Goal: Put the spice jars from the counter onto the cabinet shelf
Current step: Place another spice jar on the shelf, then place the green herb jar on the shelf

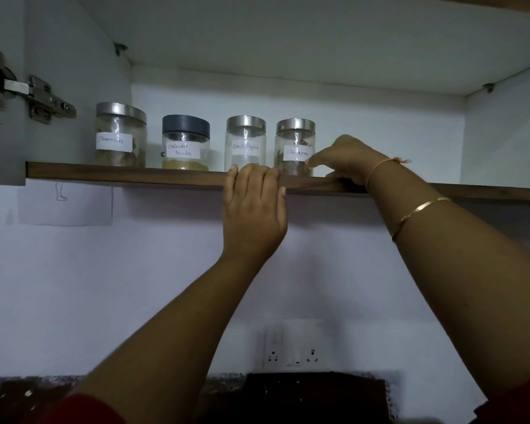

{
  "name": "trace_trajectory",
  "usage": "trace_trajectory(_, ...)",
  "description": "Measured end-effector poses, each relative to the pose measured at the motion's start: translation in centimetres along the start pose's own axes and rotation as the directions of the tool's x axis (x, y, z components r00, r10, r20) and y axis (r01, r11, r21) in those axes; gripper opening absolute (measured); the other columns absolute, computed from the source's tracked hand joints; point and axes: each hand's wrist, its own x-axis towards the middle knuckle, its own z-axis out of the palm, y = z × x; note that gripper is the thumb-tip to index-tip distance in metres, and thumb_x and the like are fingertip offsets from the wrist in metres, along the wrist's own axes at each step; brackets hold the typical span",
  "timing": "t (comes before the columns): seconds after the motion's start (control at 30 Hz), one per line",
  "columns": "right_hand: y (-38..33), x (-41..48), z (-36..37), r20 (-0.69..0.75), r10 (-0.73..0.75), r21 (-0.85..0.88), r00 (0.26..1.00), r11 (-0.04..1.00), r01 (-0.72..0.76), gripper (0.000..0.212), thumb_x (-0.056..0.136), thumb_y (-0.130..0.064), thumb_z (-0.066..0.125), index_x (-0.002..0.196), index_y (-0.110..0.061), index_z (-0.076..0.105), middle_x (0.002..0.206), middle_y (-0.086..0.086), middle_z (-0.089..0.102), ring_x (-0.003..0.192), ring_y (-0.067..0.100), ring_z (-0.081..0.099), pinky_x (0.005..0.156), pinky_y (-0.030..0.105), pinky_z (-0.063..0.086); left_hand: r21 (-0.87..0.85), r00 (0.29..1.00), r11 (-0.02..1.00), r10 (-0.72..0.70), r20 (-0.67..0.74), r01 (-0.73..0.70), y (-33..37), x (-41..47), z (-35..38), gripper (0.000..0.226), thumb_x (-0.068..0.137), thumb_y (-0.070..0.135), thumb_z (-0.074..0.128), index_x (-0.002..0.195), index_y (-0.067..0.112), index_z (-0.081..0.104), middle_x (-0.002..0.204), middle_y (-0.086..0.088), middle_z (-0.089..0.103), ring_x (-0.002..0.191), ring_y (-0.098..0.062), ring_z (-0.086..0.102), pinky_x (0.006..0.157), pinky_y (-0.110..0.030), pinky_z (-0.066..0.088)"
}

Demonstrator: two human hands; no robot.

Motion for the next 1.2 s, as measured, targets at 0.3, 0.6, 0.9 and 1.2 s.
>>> trace_trajectory(0.3,3.1,-9.5,2.3,-0.092,-0.458,-0.524,0.884,0.778,0.348,0.030,0.090,-0.035,0.051,0.106,-0.013,0.063,0.105,0.010,0.063,0.106,0.029,0.055,0.096,0.038,0.037,0.169,0.908,0.970,-0.225,0.354,0.174,3.7,-1.2,-2.8,0.070,0.087,0.014,0.048,0.148,0.012,0.016,0.158,-0.013,0.009,0.146,-0.030,0.001,0.113,-0.054,-0.008)
trace_trajectory(0.6,11.5,-19.5,5.6,0.015,-0.333,-0.289,0.943,0.901,0.323,0.042,0.092,-0.008,0.049,0.134,-0.010,0.050,0.138,0.012,0.048,0.131,0.023,0.042,0.106,0.020,0.028,-0.186,0.750,0.924,-0.142,0.646,0.335,9.3,-11.4,-4.7,0.055,0.093,0.013,0.045,0.145,0.007,0.027,0.150,-0.014,0.033,0.142,-0.028,0.022,0.119,-0.042,0.011)
trace_trajectory(0.9,21.3,-33.7,5.9,0.482,0.308,-0.314,0.820,0.935,-0.166,0.034,0.090,-0.008,0.055,0.124,-0.007,0.058,0.123,0.010,0.062,0.101,0.013,0.057,0.077,0.002,0.037,-0.213,0.212,0.930,0.153,0.965,0.300,14.2,-27.4,-8.5,0.052,0.091,0.027,0.049,0.139,0.013,0.037,0.134,-0.009,0.047,0.121,-0.028,0.046,0.103,-0.041,0.033)
trace_trajectory(1.2,31.4,-43.0,9.8,0.256,0.682,-0.523,0.685,0.694,-0.495,0.054,0.088,-0.039,0.060,0.133,-0.012,0.047,0.138,0.016,0.046,0.126,0.032,0.045,0.101,0.037,0.038,-0.140,-0.048,0.900,0.175,0.983,0.412,16.7,-35.0,-11.0,0.026,0.096,0.025,0.044,0.117,0.010,0.048,0.122,-0.009,0.053,0.107,-0.024,0.055,0.081,-0.030,0.042)
